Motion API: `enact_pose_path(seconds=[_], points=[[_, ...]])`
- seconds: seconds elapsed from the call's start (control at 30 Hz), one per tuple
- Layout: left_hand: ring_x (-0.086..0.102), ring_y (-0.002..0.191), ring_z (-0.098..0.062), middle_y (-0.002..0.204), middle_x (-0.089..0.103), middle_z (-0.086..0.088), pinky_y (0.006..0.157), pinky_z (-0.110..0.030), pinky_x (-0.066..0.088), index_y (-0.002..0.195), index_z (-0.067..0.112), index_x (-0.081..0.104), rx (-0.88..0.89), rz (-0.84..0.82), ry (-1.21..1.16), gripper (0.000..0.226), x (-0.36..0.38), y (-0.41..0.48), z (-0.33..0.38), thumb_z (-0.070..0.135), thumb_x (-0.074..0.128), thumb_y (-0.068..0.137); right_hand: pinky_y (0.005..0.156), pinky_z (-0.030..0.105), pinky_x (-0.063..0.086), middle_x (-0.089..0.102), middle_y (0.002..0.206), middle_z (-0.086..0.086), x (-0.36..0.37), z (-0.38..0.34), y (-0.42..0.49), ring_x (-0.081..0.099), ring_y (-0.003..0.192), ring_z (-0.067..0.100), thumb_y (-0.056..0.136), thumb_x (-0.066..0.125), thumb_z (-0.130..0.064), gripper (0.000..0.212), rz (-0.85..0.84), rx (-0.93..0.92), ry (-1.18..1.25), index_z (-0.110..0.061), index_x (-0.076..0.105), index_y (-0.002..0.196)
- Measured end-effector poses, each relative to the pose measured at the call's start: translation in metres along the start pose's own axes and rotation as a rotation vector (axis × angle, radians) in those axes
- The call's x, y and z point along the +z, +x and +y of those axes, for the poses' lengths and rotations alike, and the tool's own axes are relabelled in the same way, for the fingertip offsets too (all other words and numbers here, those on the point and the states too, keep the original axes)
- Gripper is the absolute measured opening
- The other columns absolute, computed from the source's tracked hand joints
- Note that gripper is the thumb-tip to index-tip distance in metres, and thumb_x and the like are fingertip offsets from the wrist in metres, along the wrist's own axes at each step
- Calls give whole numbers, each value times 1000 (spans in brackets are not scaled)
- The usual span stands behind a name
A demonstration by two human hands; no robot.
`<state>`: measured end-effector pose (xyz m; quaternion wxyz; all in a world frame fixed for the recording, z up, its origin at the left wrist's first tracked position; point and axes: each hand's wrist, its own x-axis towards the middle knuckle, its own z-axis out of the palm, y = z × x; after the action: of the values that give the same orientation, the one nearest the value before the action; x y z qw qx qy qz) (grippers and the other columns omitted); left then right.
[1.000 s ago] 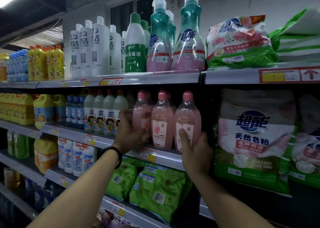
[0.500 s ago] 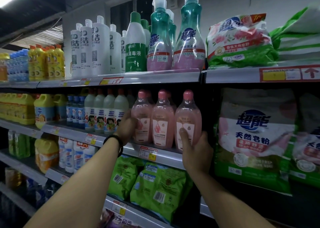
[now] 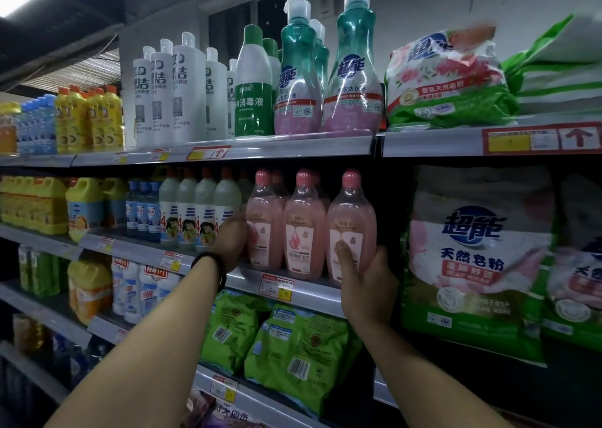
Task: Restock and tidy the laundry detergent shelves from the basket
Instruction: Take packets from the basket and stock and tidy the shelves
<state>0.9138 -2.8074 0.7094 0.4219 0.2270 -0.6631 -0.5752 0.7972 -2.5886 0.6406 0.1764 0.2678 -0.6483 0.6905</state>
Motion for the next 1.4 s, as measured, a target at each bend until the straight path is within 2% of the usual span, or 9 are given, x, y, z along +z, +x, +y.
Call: enact_pose_path(seconds=[0.17,0.3,0.5,0.67,0.87,0.97,1.1,1.23,1.4], points=[[72,81,-27,80,75,-4,65,-36,56,100,13,71,155,67,128,44,3,-4,-9,-12,41,81,58,15,41,69,95,-9,-1,-1,1,61,73,1,92,71,-57,43,-11,9,22,-18,60,108],[71,86,-24,95,75,-2,73,-41,61,124,20,67,281,276,419,49,8,-11,-17,-1,44,86,57,14,39,65,91,-13,-3,-3,0,56,73,-9,92,71,-57,42,-33,11,19,-20,58,106],[68,99,-21,111,69,2,79,-51,63,120,29,57,347,380,463,39,10,-11,-50,20,57,82,60,16,42,64,93,-15,-10,-8,2,59,76,-4,94,71,-55,43,-135,68,57,-18,57,112],[51,113,-34,122,55,-11,91,-51,46,124,11,54,452,505,575,50,26,-82,-52,11,65,75,65,18,45,65,102,-15,-30,-11,6,64,87,1,93,75,-50,46,-272,132,107,-20,54,120],[55,109,-31,119,55,-6,90,-51,52,123,12,57,414,293,614,40,14,-136,-106,1,71,87,73,31,45,58,112,1,-52,-5,-37,59,96,20,96,73,-35,35,51,71,-17,-17,52,118],[59,109,-29,119,54,-2,96,-52,54,122,14,61,326,165,653,43,11,-156,-134,-2,72,83,68,33,50,64,96,-6,-59,2,-81,63,84,13,97,70,-24,14,-146,34,-30,-25,56,99],[58,118,-37,131,56,-10,97,-47,52,132,19,61,251,-52,822,56,16,-174,-162,9,74,78,68,35,54,69,78,-11,-50,36,-142,66,74,7,95,68,-23,16,-470,55,-180,-29,61,82],[54,133,-40,145,52,-12,106,-50,50,145,29,50,195,-183,897,74,29,-183,-196,25,67,73,80,32,54,78,100,1,-31,71,-166,74,94,22,90,73,-16,16,-470,319,-173,-24,66,102],[15,162,-33,177,10,-7,126,-47,30,167,28,22,154,-334,950,94,42,-193,-214,19,69,86,87,38,58,77,111,10,3,130,-149,73,102,33,85,78,-23,39,-332,690,-87,-12,66,120]])
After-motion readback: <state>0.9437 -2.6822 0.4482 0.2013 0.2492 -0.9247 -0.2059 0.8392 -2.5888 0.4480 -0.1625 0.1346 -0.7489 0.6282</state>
